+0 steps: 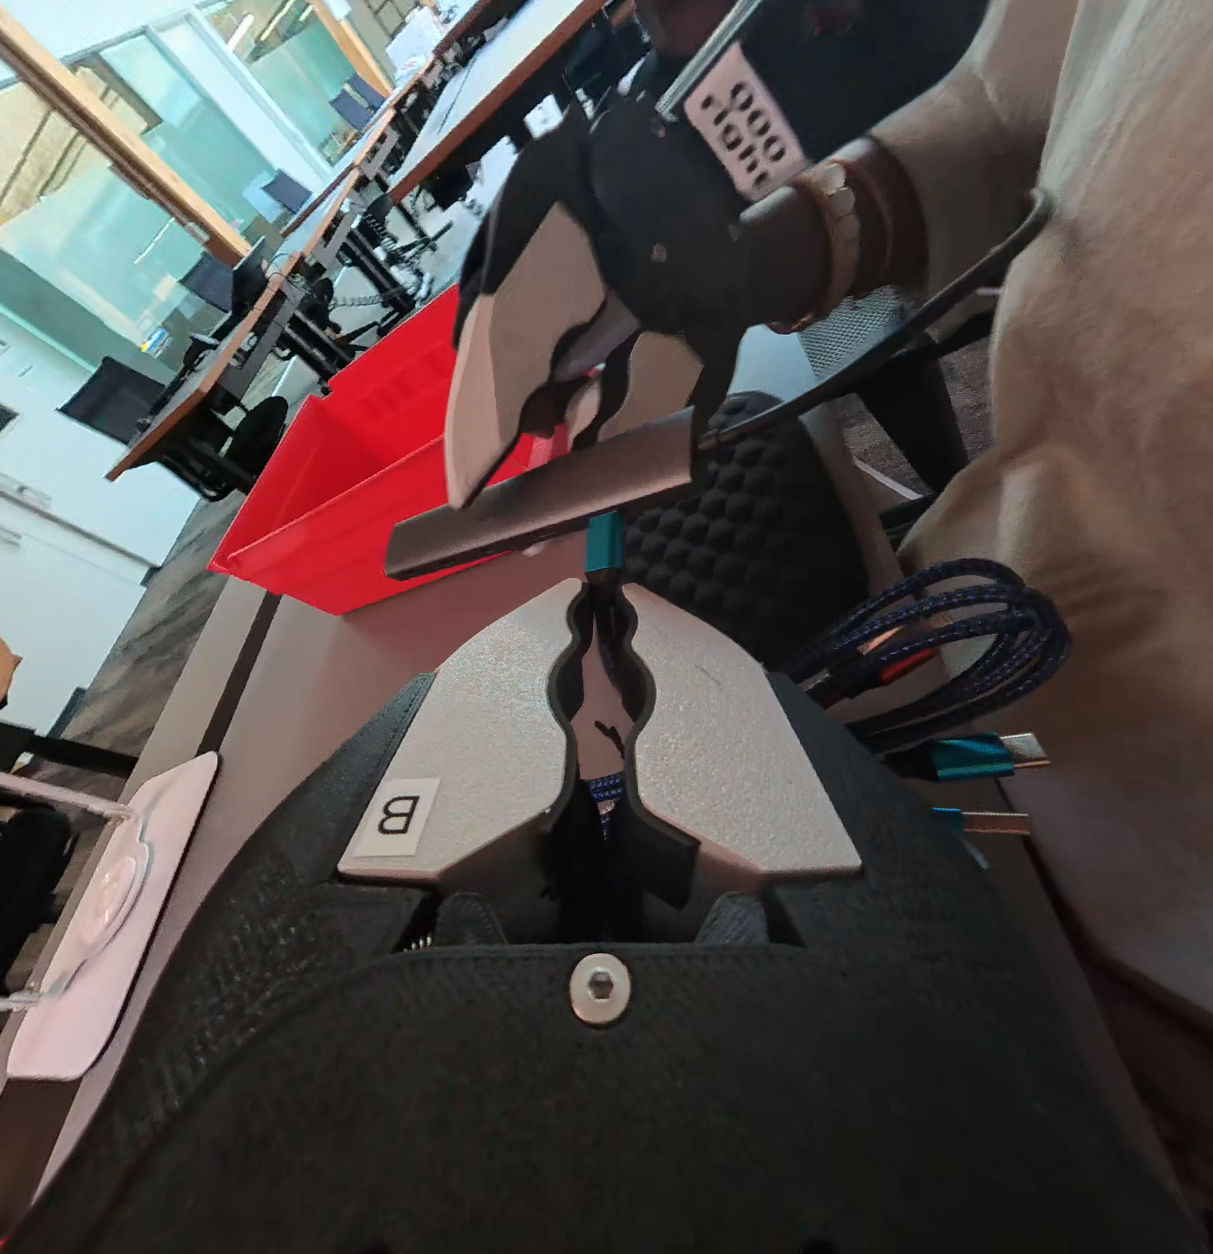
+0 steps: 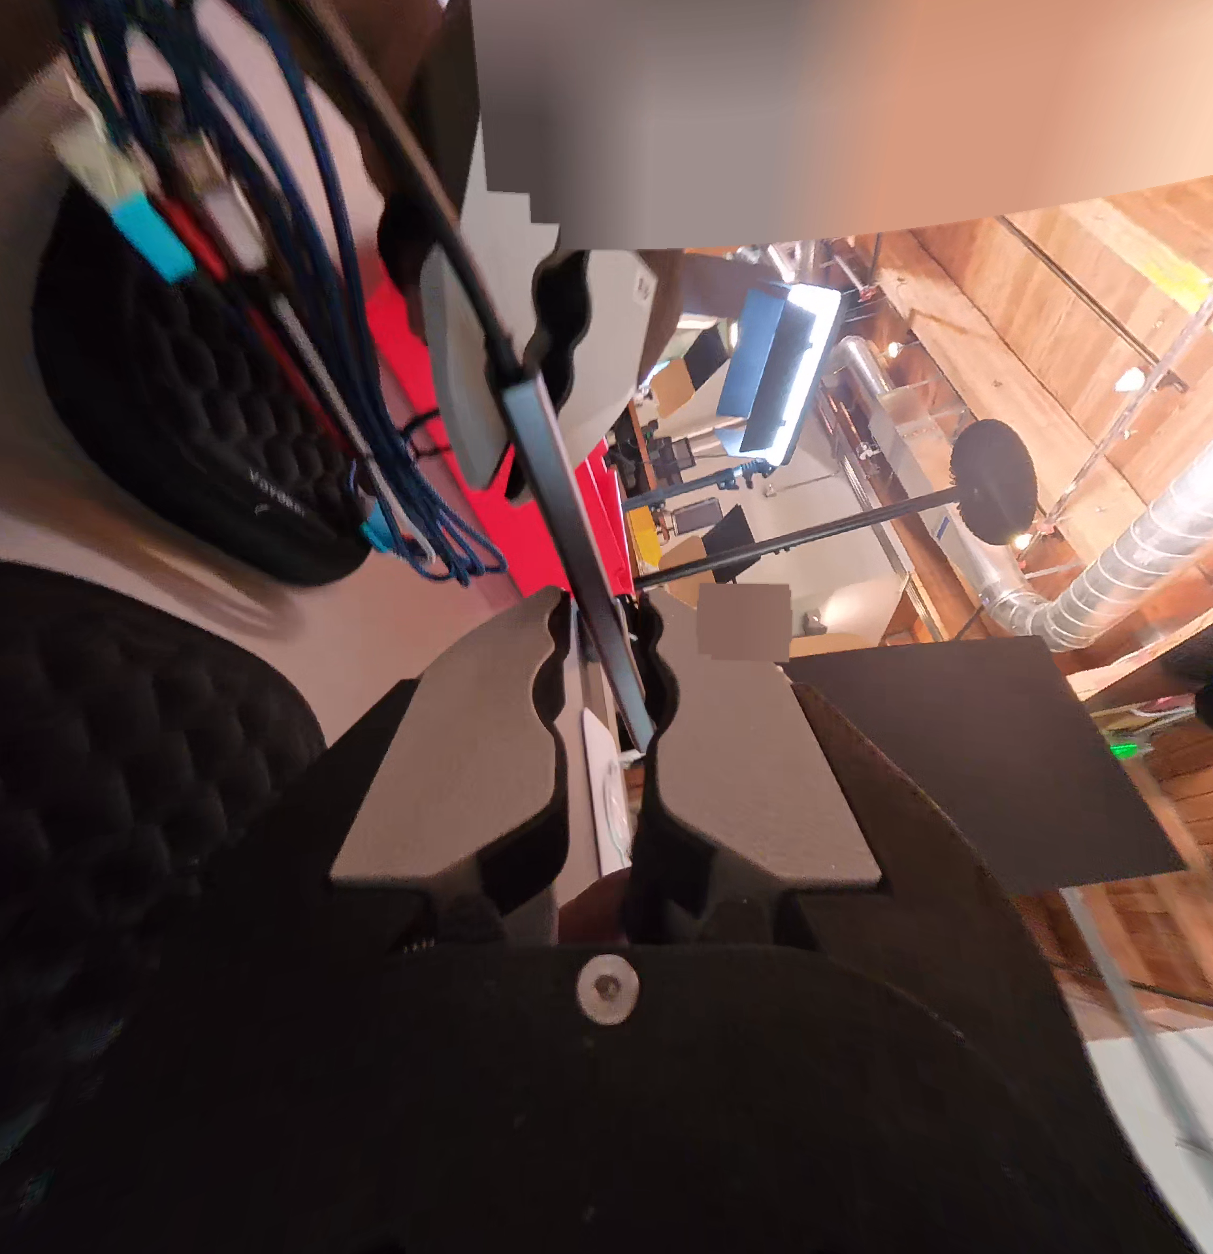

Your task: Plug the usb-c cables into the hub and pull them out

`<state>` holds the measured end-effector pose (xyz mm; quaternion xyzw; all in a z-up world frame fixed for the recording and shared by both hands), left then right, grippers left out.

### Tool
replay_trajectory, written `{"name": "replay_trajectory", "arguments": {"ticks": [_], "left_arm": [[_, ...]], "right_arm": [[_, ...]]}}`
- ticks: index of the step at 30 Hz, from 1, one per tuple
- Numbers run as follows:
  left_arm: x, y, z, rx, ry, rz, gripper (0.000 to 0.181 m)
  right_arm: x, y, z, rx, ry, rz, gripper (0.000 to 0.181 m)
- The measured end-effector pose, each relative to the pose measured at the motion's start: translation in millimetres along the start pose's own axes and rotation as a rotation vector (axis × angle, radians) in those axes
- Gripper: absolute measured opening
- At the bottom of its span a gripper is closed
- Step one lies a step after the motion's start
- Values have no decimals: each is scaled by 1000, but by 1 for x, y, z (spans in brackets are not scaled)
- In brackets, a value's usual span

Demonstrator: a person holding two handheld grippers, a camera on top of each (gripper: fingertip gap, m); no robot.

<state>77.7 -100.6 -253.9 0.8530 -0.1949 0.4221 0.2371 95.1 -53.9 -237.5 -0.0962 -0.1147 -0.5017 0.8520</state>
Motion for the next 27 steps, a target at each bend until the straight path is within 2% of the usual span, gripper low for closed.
{"name": "replay_trajectory", "arguments": {"ticks": [3,6,12,18,27], "left_arm": [[8,-3,9,-56,-6,24,4],[12,-2,5,-15,-13,17,3],[20,-1,1,33,-10,23,3],[23,2,8,16,11,51,4],[26,7,6,58,67,121,4]], "right_arm": [[-5,-3,-3,37,41,-16,14],[-7,-4,-2,68,16,-15,11],[-7,-7,4,7,-102,30,14],[-16,-8,4,-13,-110,-2,14],[-15,-11,-7,39,-136,-29,10]]}}
Point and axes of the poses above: each gripper's, where its closed fingertips meet, y back along the fingers, x out of its top, z = x × y across the jaws, the point moved 2 cm from there along y, back along the fingers, and after that the axes turned 7 degrees about z, right-handed, at the moved point
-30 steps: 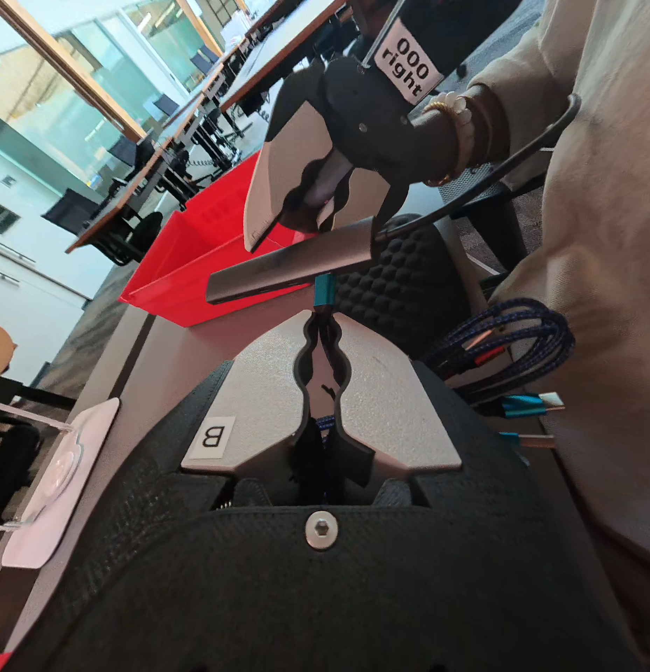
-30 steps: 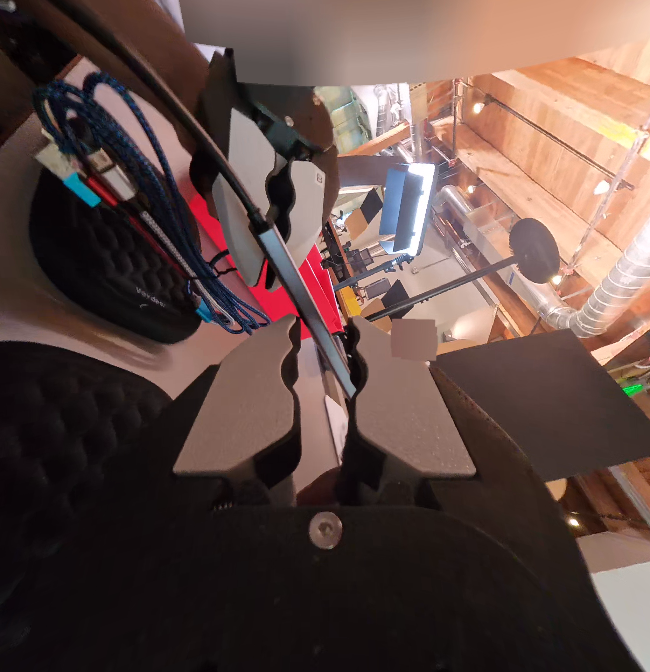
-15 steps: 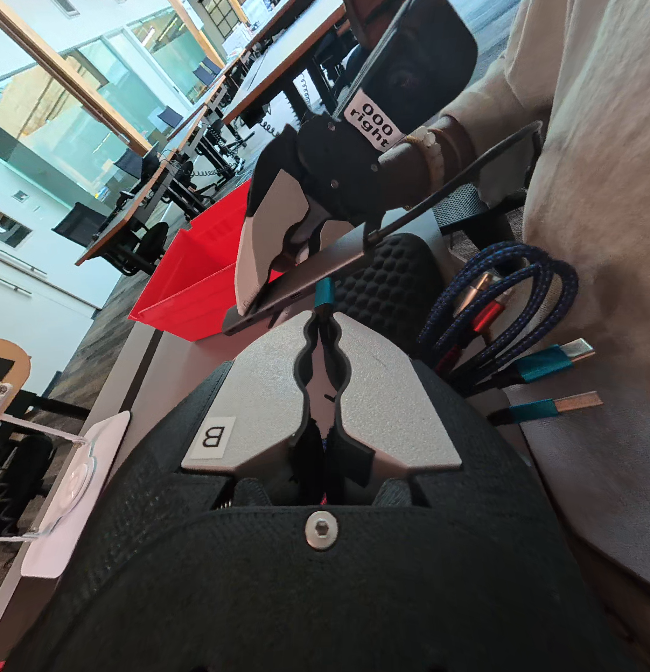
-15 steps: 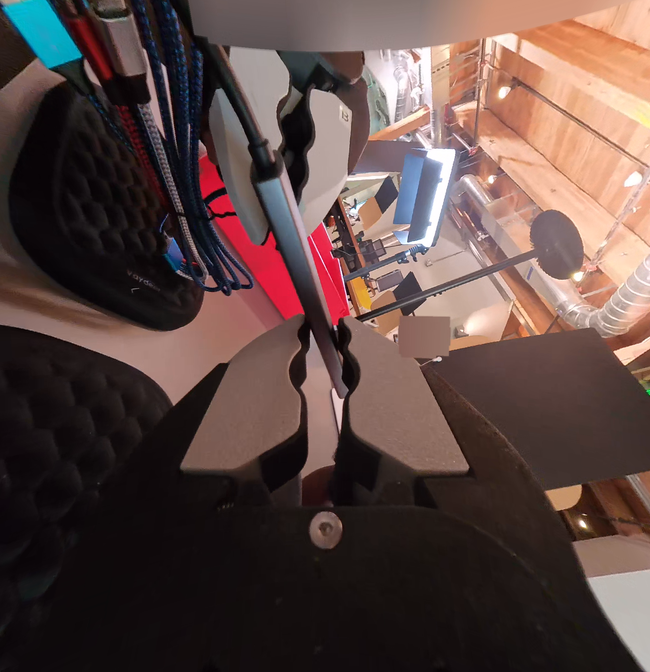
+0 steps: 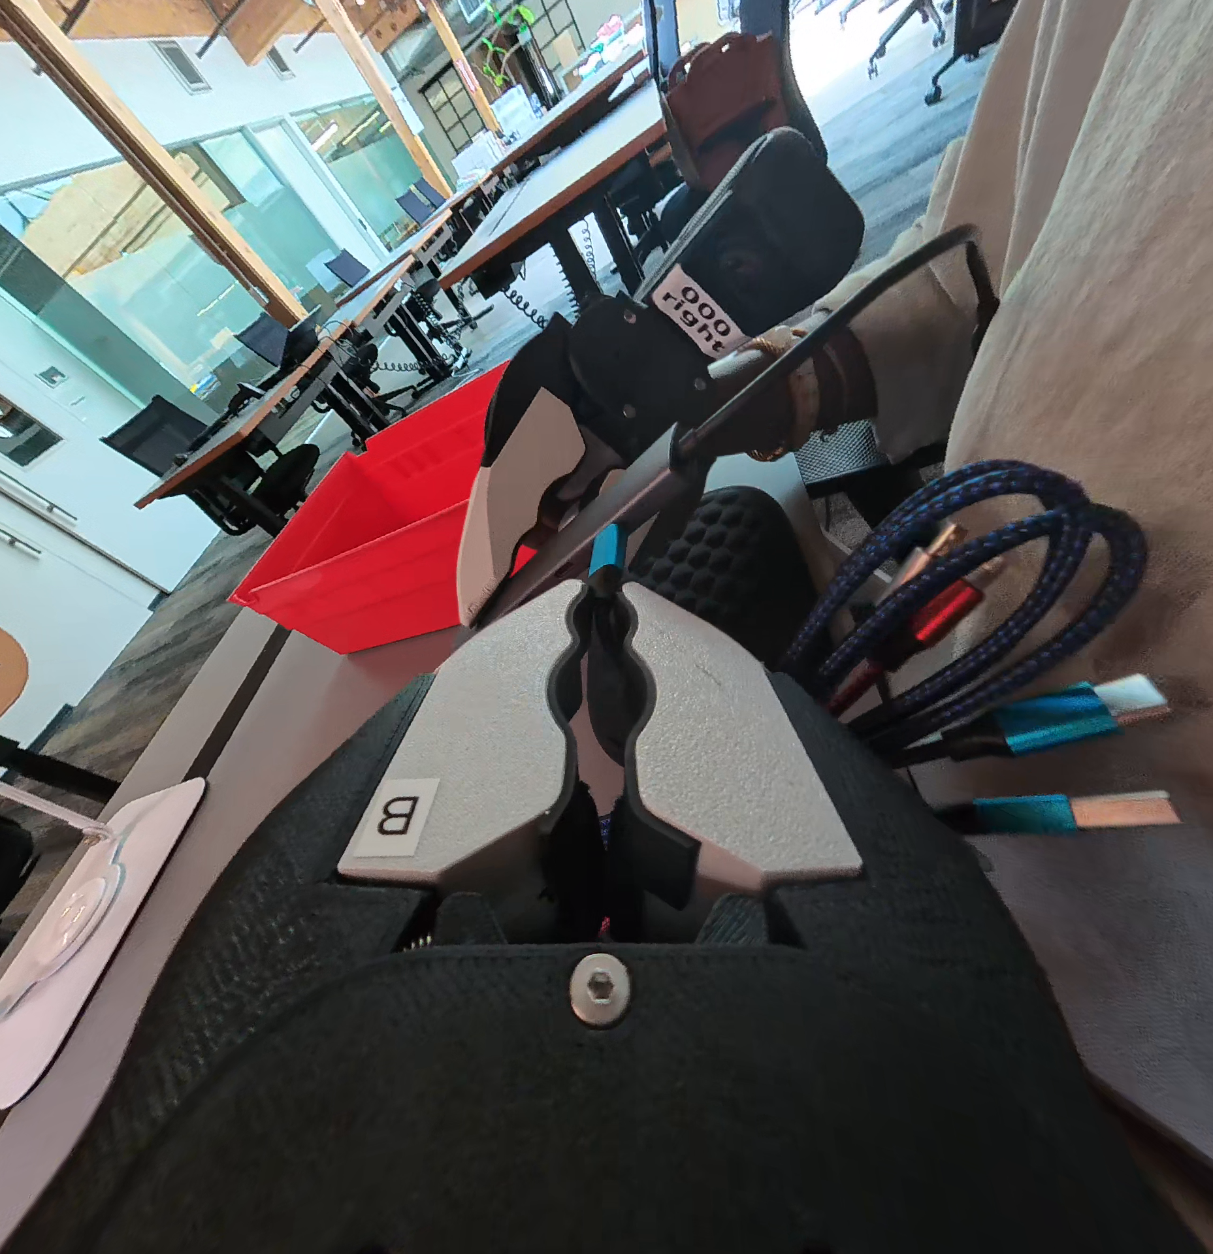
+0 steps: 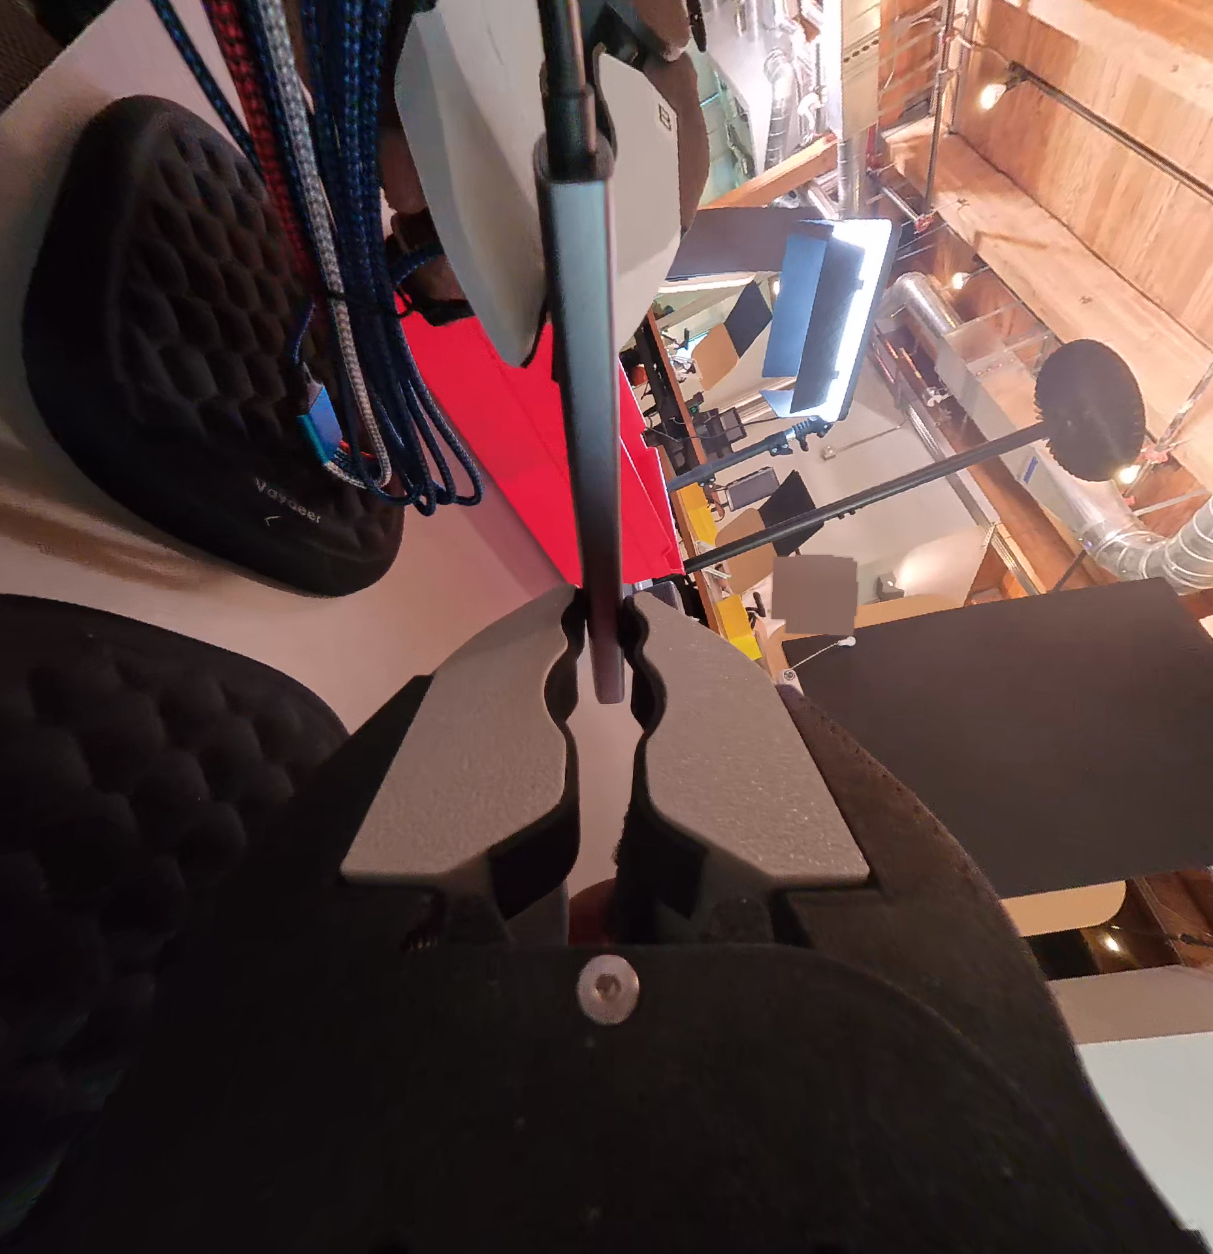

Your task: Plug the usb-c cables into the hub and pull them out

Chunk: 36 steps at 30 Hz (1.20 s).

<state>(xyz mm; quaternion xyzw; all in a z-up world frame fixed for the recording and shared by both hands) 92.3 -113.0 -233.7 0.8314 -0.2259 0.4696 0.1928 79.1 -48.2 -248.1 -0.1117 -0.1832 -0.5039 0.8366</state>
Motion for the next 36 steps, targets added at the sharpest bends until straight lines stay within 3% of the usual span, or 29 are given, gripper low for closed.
{"name": "replay_trajectory", "arguments": {"ticks": [3,7,10,12,15,17,23,33,36], "left_arm": [[4,1,-2,21,22,45,6],[18,13,-10,73,97,180,22],[6,14,-12,96,107,103,34],[-2,9,-10,115,17,37,36],[2,1,2,113,-263,42,33],[6,-2,14,70,-370,73,12],[29,14,22,-13,-293,265,9],[32,15,23,-8,-284,300,10],[32,16,23,-15,-263,301,9]], "right_arm": [[0,-1,0,-6,-29,-2,9],[-5,-1,-3,-16,-86,-31,9],[-7,-3,-4,-34,-118,-89,9],[-7,-7,-10,2,-119,-129,10],[0,-11,-21,61,-78,-153,9],[7,-12,-24,91,-97,-124,9],[36,1,-19,128,-117,111,10],[39,-1,-17,87,-81,141,10],[40,-1,-20,102,-159,142,9]]}}
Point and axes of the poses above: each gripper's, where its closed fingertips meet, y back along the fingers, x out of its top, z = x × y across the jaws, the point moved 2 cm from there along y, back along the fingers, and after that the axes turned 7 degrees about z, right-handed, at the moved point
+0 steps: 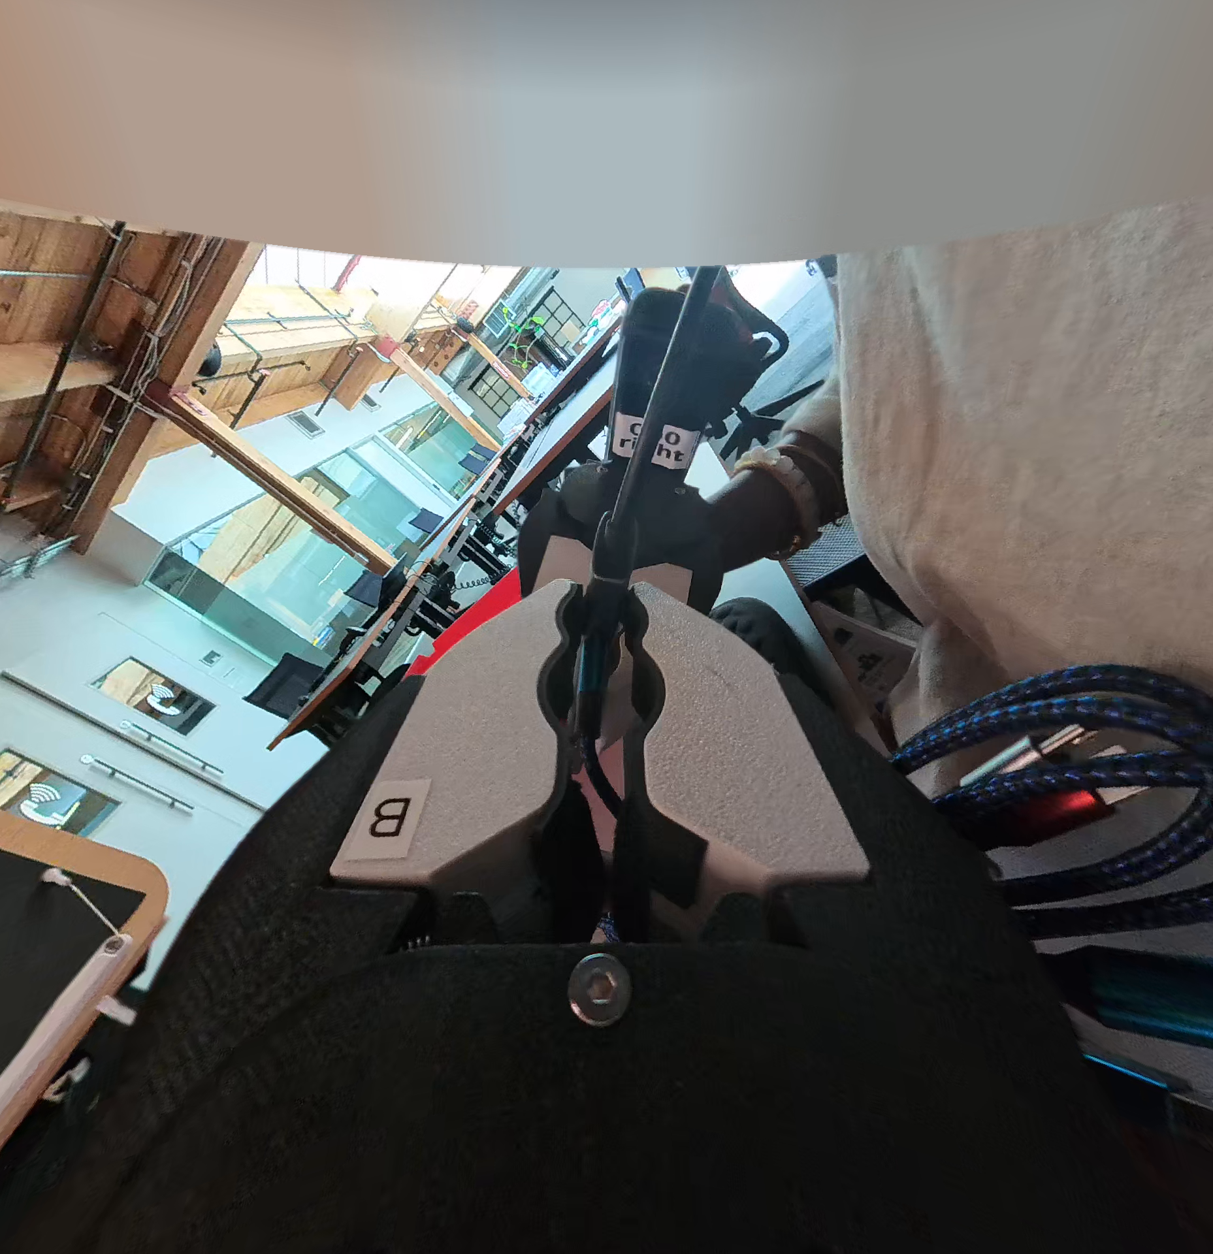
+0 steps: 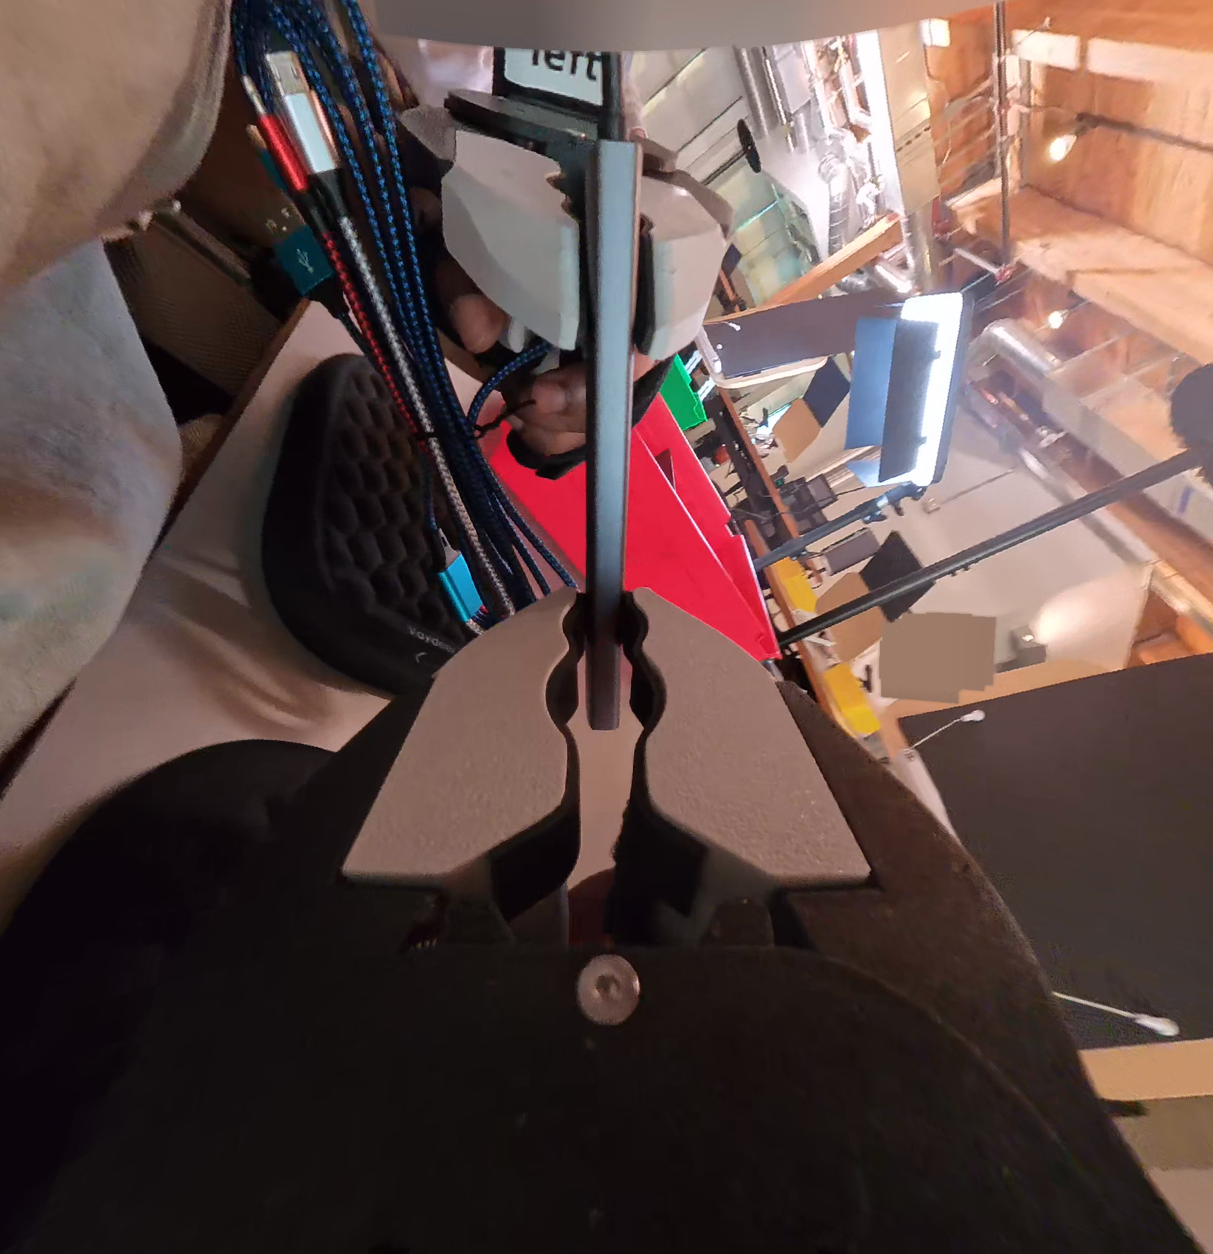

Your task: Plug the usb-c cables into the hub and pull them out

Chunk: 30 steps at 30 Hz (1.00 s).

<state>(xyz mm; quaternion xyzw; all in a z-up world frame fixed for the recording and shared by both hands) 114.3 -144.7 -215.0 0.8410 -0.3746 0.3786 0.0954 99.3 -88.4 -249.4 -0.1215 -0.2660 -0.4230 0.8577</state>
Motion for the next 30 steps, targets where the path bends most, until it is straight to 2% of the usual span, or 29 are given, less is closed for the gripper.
{"name": "replay_trajectory", "arguments": {"ticks": [3,5,8,10,12,14,16,18,20,24,27,29,30], "left_arm": [[3,-1,-4,24,31,0,10],[8,3,-14,71,48,27,20],[19,23,-35,165,71,79,29],[20,46,-54,269,56,33,29],[13,80,-76,402,19,-125,28],[-2,129,-96,523,11,-389,29],[-21,184,-102,553,12,-701,28],[-40,228,-92,391,36,-953,26],[-60,255,-74,159,154,-1074,23],[-103,295,-65,-135,239,-1299,23],[-130,295,-76,-135,290,-1322,23],[-134,291,-56,-275,458,-1272,23],[-137,292,-51,-318,472,-1281,21]], "right_arm": [[2,2,4,-33,-96,45,10],[3,5,10,-88,-149,87,10],[3,14,24,-200,-217,150,9],[2,22,34,-276,-260,188,9],[1,28,42,-322,-304,223,9],[-4,32,47,-348,-333,232,9],[-7,36,51,-372,-361,245,9],[-8,40,55,-390,-397,272,9],[-9,42,57,-405,-420,287,9],[-9,43,57,-409,-436,299,9],[-11,42,57,-405,-446,294,9],[-12,43,58,-409,-448,292,9],[-12,44,59,-411,-449,291,9]]}}
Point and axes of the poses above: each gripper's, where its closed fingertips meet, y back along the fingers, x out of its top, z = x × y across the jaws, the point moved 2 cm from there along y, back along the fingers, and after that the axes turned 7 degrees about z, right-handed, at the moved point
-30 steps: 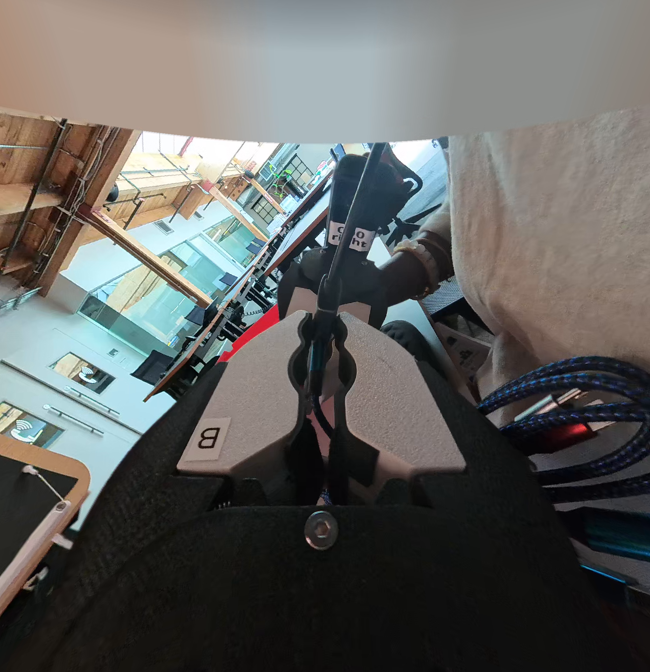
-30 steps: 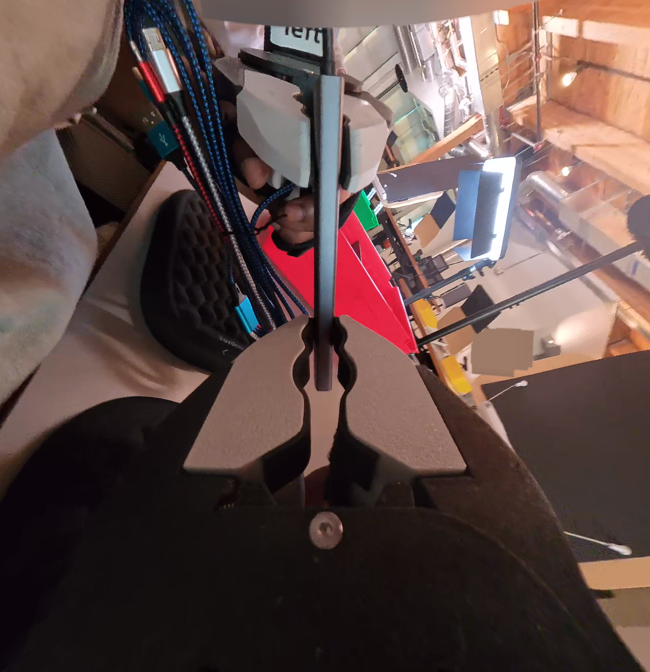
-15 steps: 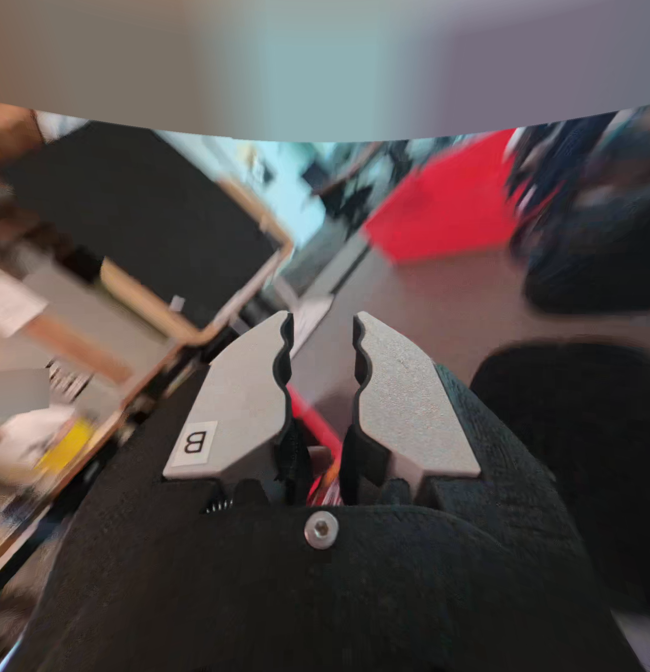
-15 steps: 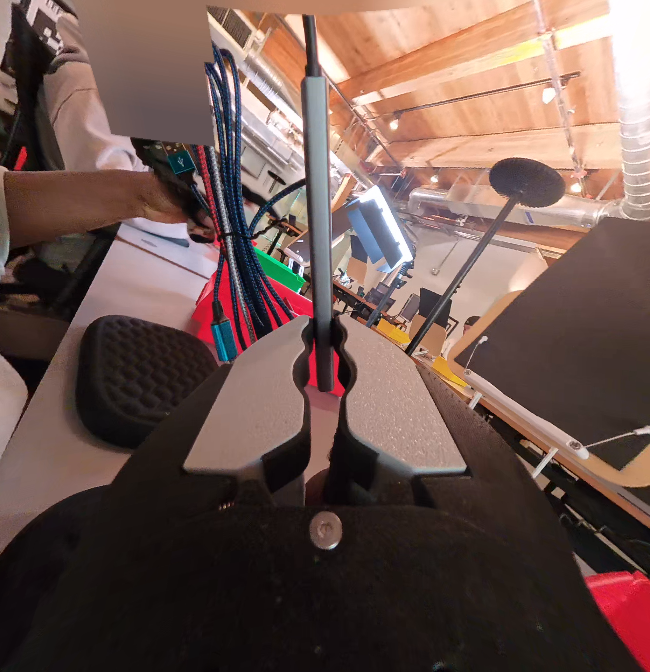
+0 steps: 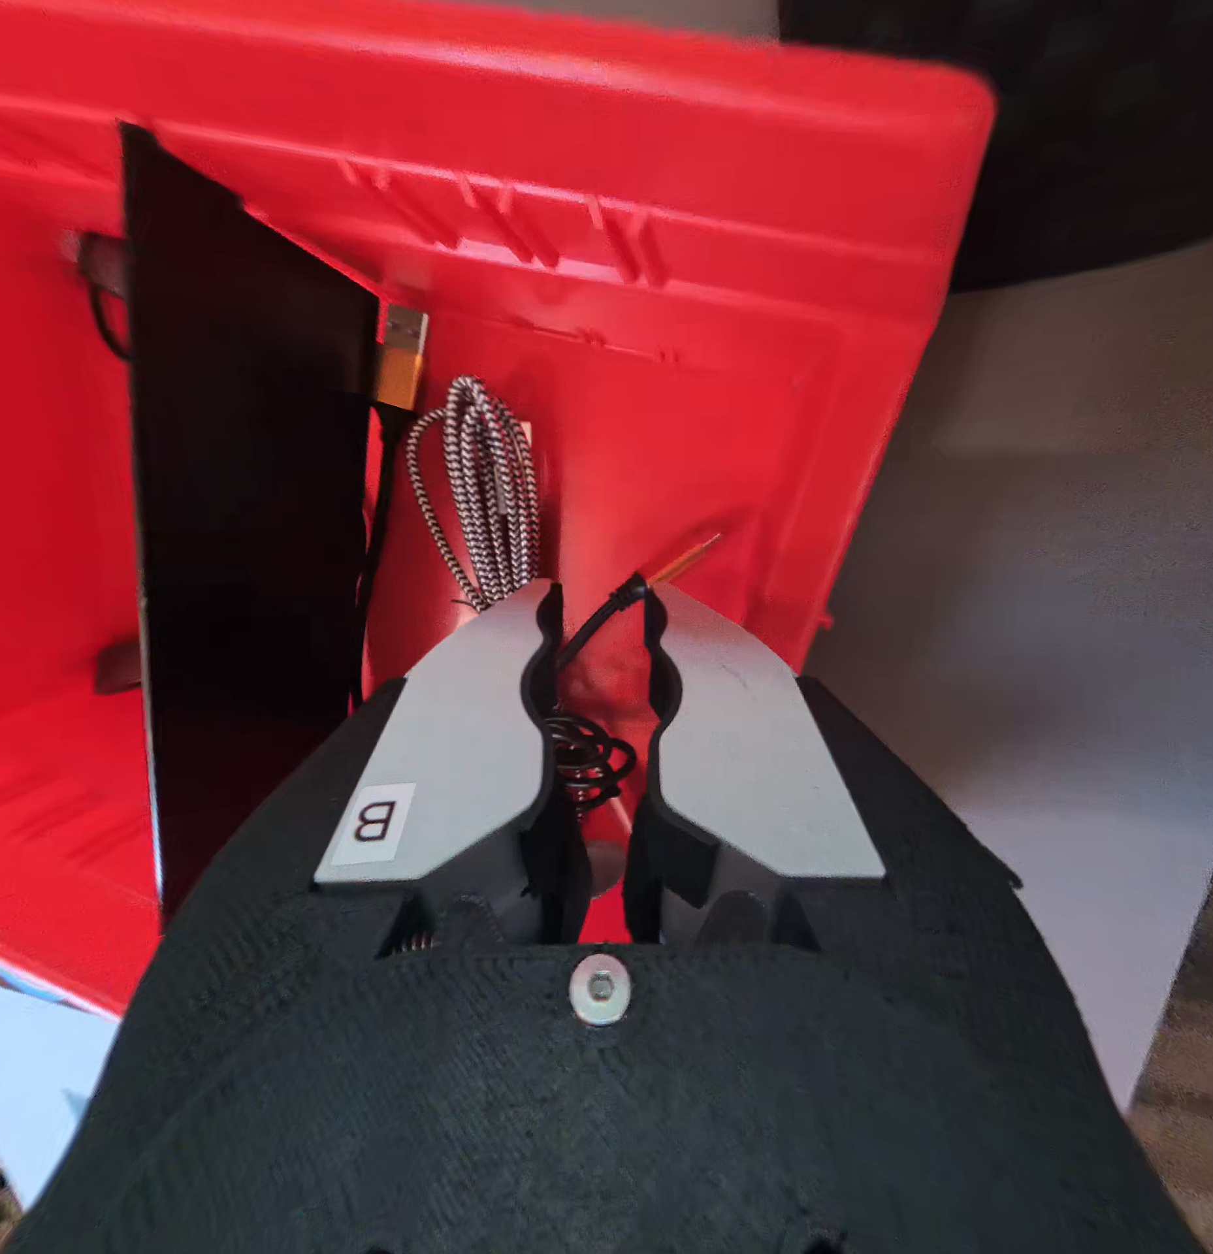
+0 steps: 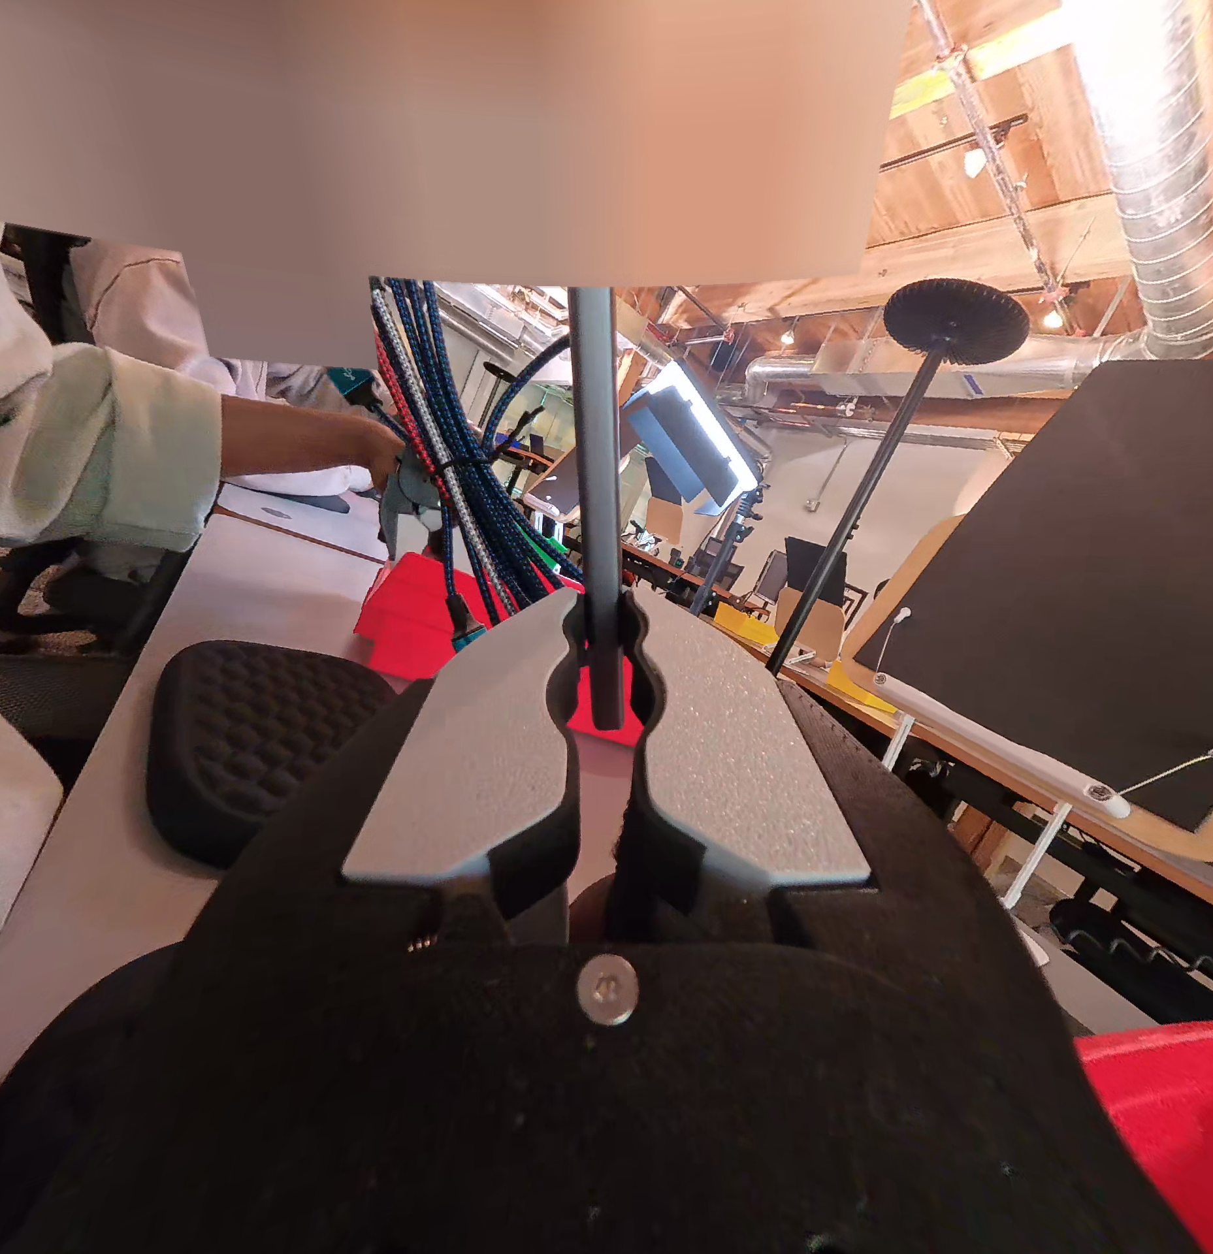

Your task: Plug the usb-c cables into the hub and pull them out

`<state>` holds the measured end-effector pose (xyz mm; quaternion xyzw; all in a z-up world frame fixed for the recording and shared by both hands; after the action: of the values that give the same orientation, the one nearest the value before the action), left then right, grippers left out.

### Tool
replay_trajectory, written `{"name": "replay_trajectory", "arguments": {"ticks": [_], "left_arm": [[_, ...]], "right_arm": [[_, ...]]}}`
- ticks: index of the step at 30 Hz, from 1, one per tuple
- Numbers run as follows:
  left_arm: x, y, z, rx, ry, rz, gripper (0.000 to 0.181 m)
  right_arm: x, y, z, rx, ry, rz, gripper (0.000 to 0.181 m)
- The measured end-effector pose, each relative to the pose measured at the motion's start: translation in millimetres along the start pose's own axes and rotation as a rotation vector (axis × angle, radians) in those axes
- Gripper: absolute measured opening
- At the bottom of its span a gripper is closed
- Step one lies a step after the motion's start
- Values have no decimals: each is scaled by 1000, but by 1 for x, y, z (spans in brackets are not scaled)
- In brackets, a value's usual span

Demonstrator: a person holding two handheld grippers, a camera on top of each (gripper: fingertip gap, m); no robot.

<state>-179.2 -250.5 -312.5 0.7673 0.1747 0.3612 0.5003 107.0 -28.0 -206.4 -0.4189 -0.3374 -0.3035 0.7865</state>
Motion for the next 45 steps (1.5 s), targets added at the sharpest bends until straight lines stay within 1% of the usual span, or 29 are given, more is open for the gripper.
{"name": "replay_trajectory", "arguments": {"ticks": [2,3,6,9,11,16,18,19,22,23,25,28,29,31,32,34,37,39,41,43,45], "left_arm": [[-6,-5,2,-47,-102,-45,16],[-6,-6,2,-76,-151,-43,14],[-2,-8,7,-222,-165,-28,13],[-7,-10,7,-326,-217,-84,14],[-8,-14,7,-361,-262,-100,15],[-11,-29,9,-364,-420,-133,12],[-6,-30,7,-313,-442,-96,8],[-3,-29,6,-291,-426,-73,8],[10,-15,1,-208,-244,11,7],[16,-7,-7,-129,-190,44,7],[24,14,-23,70,-142,92,7],[46,61,-42,441,-150,159,6],[55,79,-45,581,-183,159,6],[76,107,-43,788,-267,107,6],[88,115,-40,853,-309,73,6],[118,121,-33,933,-393,22,6],[165,117,-25,991,-540,-43,6],[189,108,-22,955,-606,-71,4],[216,95,-17,868,-660,10,6],[239,78,-12,738,-681,112,6],[259,65,-9,666,-696,180,6]], "right_arm": [[0,1,2,-5,-13,4,9],[0,1,3,-7,-27,10,9],[1,1,4,-14,-43,19,9],[2,-1,5,-19,-47,25,9],[3,-3,6,-21,-49,27,9],[4,-4,7,-37,-59,35,9],[4,-3,8,-41,-59,35,9],[4,-3,9,-43,-60,34,9],[2,-3,9,-45,-71,32,9],[2,-3,9,-45,-70,31,9],[2,-3,9,-45,-64,30,9],[2,-3,7,-39,-40,25,9],[2,-4,6,-32,-22,18,9],[3,-6,3,-7,34,-3,9],[5,-8,1,11,71,-11,9],[11,-13,-3,53,144,-17,9],[20,-19,-8,102,232,0,9],[25,-20,-11,124,295,6,9],[29,-21,-13,140,427,-11,9],[33,-21,-18,167,577,-39,8],[37,-22,-22,193,699,-63,9]]}}
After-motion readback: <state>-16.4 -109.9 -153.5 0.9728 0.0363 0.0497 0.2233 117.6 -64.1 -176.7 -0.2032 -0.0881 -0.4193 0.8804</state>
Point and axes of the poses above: each gripper's, where its closed fingertips meet, y back along the fingers, x out of its top, z = x × y across the jaws, the point moved 2 cm from there along y, back along the fingers, and after that the axes turned 7 degrees about z, right-handed, at the moved point
